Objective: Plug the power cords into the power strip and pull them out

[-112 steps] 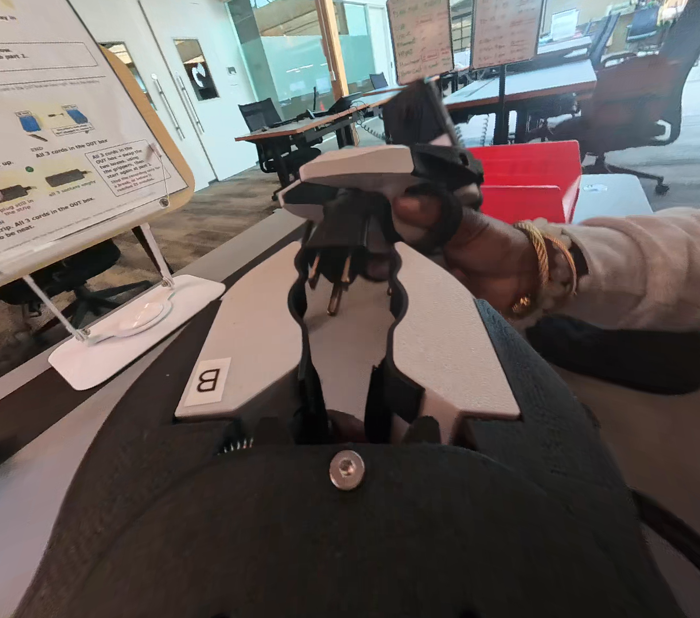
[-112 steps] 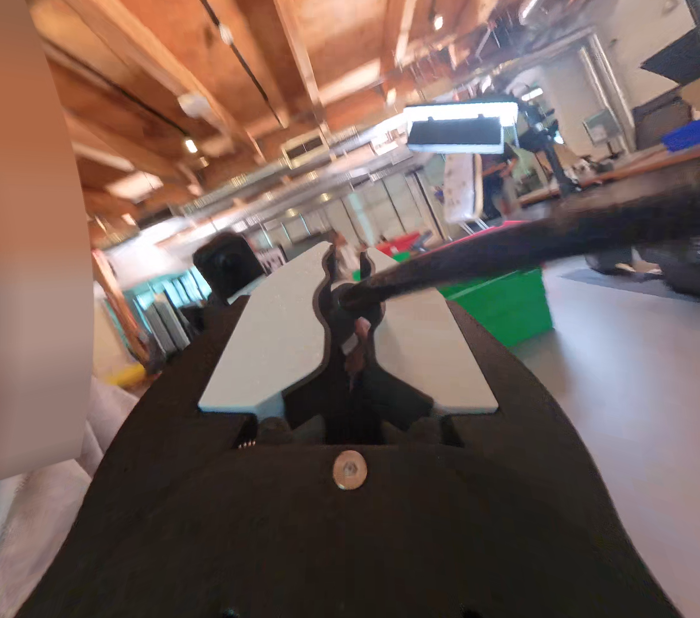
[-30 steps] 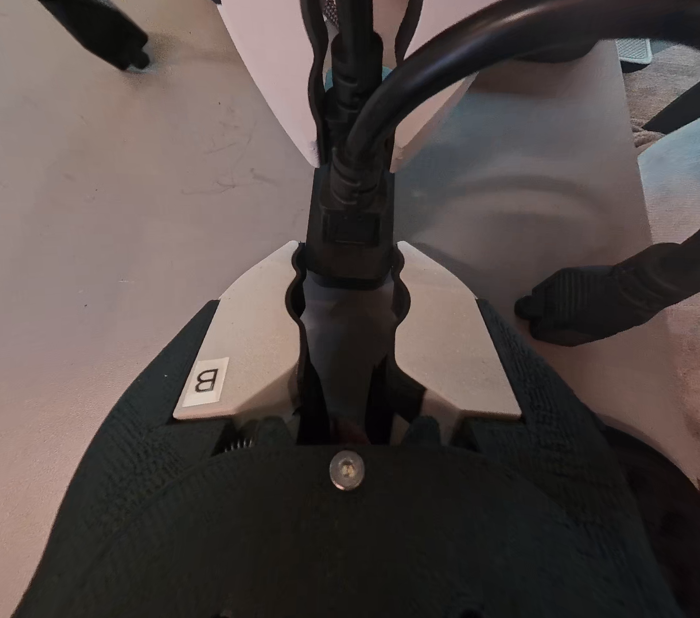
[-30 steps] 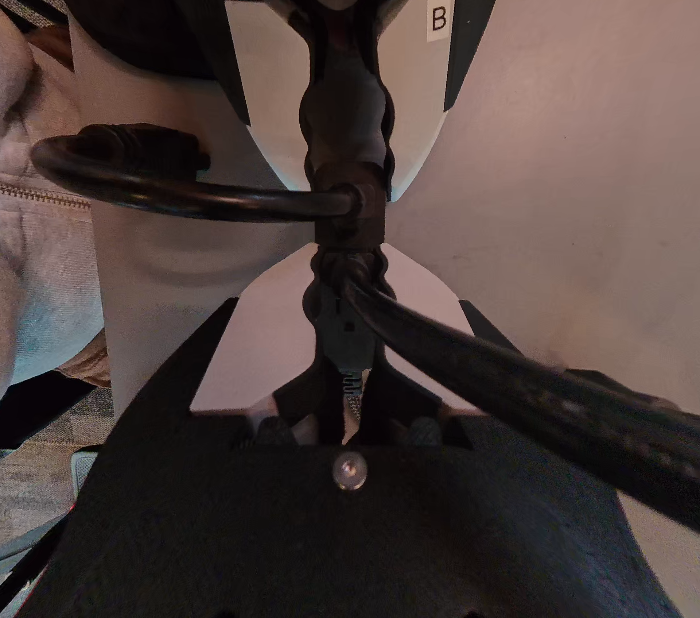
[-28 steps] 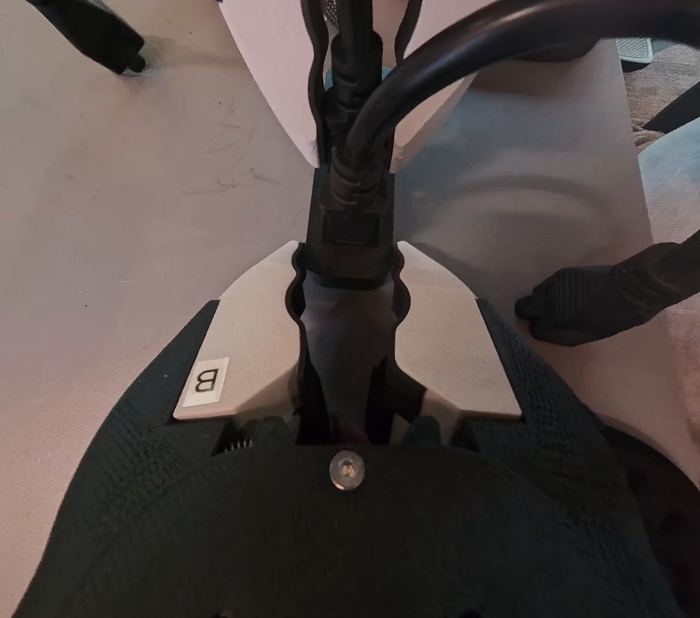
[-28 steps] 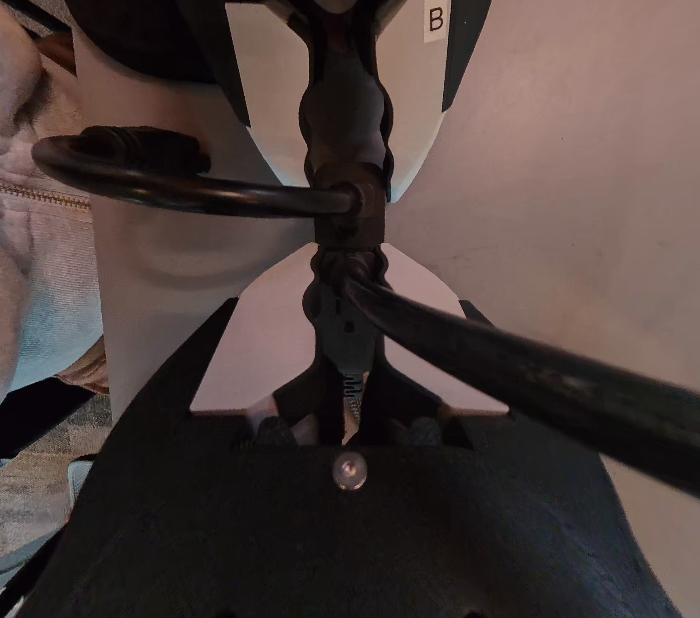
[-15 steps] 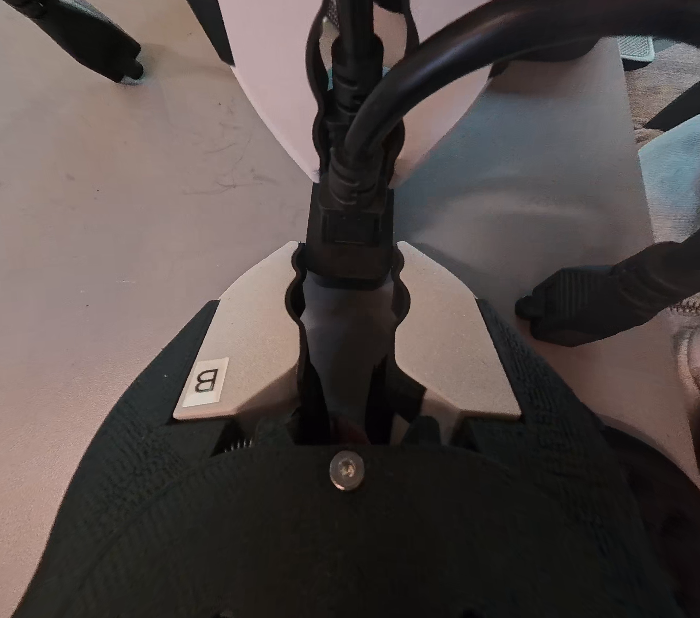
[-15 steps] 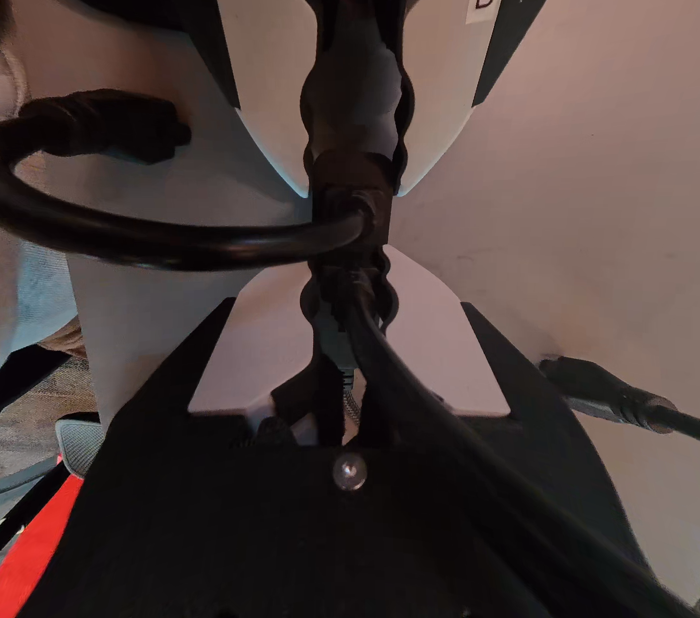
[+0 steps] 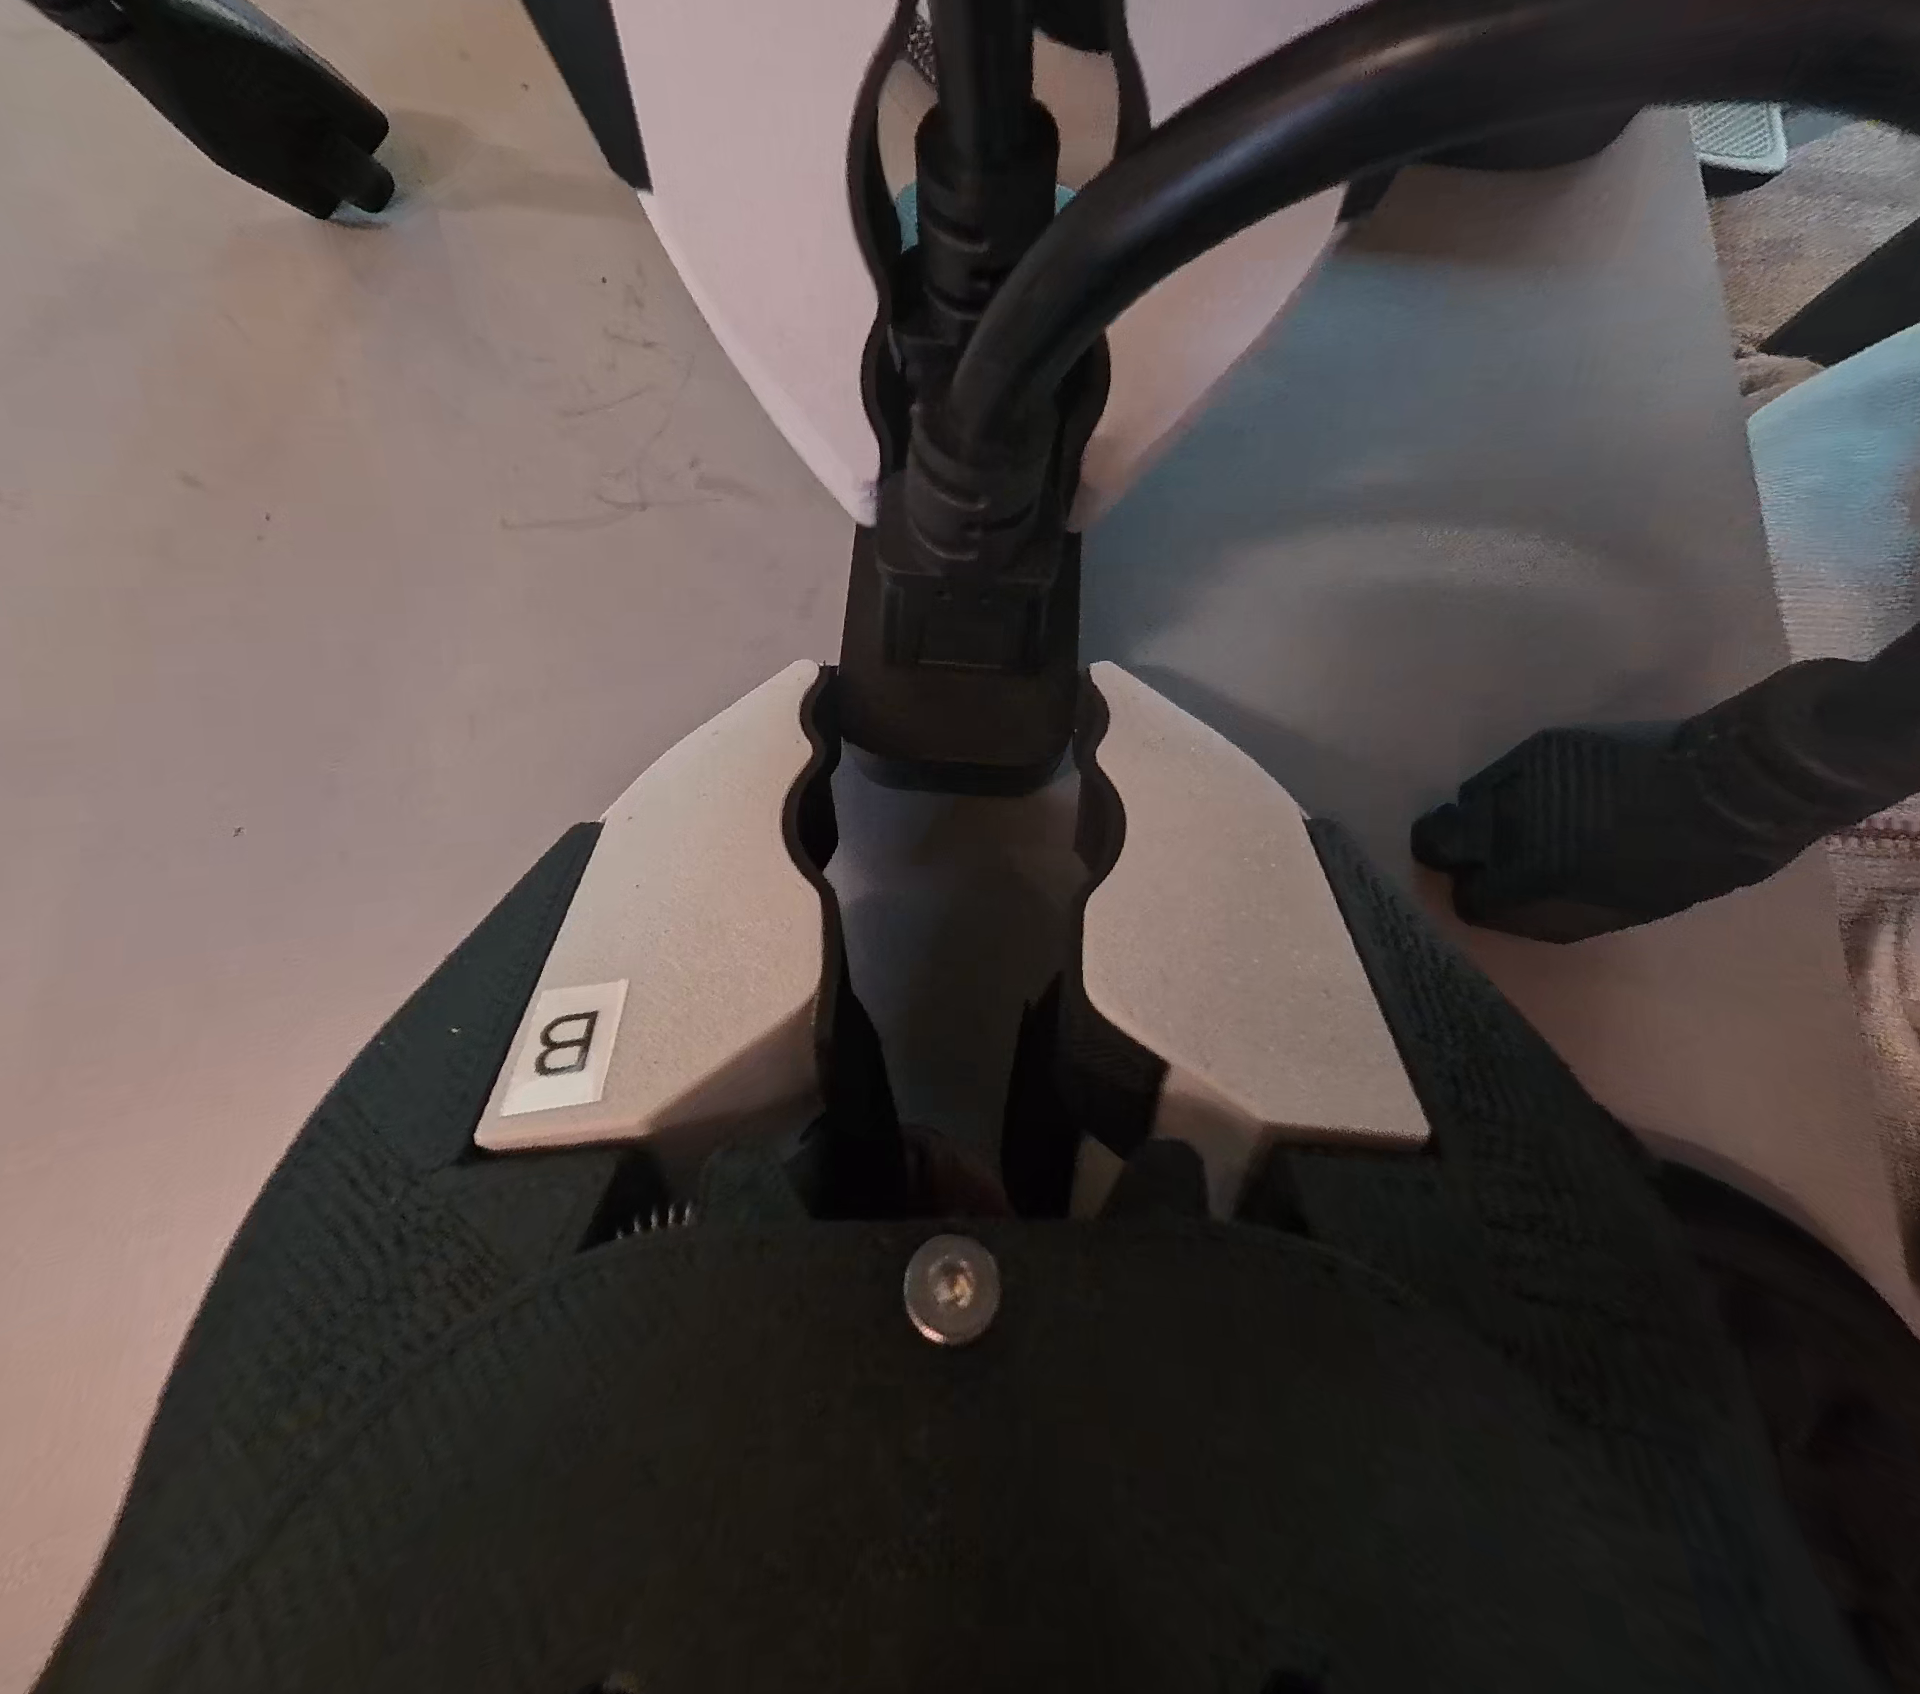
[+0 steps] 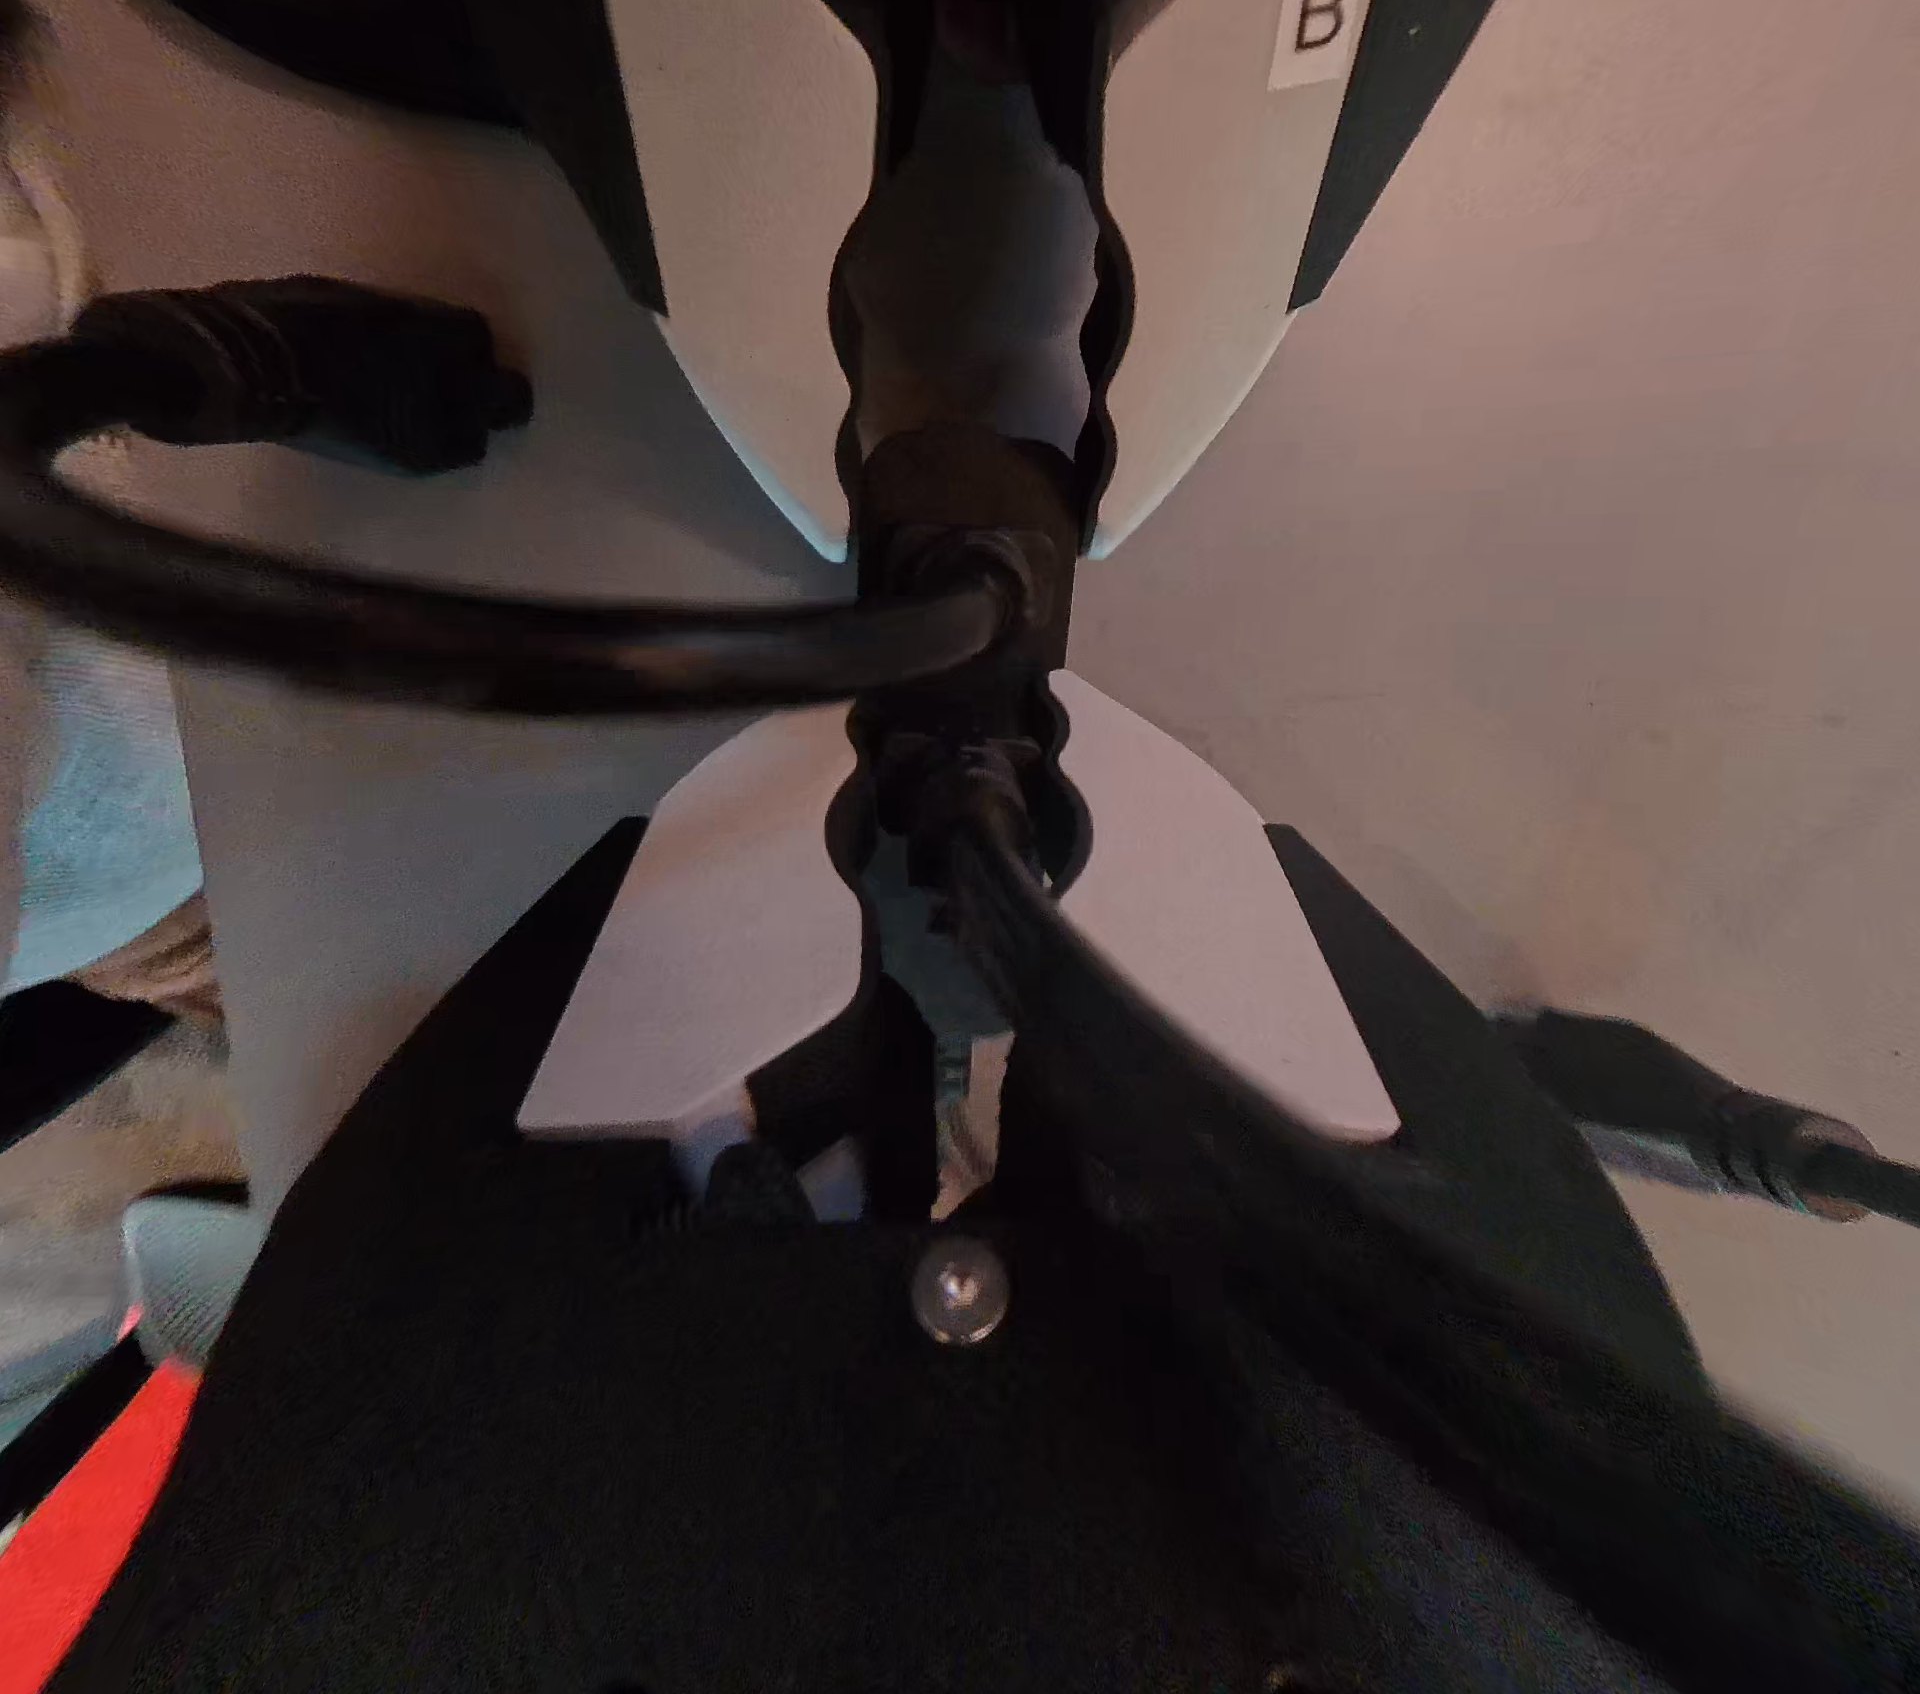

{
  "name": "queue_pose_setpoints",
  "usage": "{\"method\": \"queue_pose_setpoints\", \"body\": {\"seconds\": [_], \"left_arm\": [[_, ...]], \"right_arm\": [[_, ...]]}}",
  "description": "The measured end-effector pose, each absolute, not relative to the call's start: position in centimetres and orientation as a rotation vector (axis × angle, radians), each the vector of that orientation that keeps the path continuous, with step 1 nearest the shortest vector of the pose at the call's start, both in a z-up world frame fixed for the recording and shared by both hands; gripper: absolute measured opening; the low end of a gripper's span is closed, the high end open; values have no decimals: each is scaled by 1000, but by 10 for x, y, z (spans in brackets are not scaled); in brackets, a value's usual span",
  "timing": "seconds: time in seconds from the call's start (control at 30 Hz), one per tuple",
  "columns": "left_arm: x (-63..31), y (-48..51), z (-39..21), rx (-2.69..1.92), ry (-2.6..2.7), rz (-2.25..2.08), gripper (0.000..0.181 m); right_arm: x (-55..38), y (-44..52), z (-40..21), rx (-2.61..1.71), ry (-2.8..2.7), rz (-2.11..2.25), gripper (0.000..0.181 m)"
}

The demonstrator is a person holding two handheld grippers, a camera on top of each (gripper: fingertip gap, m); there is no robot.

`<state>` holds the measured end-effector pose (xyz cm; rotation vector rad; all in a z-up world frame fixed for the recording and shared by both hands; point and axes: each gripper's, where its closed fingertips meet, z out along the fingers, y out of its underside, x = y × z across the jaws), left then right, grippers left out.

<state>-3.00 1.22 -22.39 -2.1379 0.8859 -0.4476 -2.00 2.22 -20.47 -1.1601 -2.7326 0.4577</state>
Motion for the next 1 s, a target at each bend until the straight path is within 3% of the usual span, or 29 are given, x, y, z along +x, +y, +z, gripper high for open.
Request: {"method": "queue_pose_setpoints", "body": {"seconds": [0.07,0.17,0.23,0.37,0.53,0.87,0.93,1.0], "left_arm": [[-30,12,-224,-2138,888,-445,43],[-30,12,-224,-2136,889,-442,43],[-30,12,-224,-2137,889,-443,43],[-30,12,-224,-2138,888,-447,43],[-30,12,-224,-2138,888,-448,43],[-30,12,-224,-2139,888,-448,43],[-30,12,-224,-2138,888,-447,43],[-30,12,-224,-2138,886,-447,43]], "right_arm": [[-21,21,-203,-1199,-2669,642,29],[-15,33,-200,-1219,-2608,627,62],[-15,36,-184,-1129,-2529,663,66],[-10,32,-157,-1056,-2493,754,34],[-17,30,-152,-1074,-2529,753,16],[-15,30,-160,-1239,-2680,647,15],[-10,34,-171,-1216,-2713,544,28],[-14,32,-171,-1161,-2680,566,23]]}}
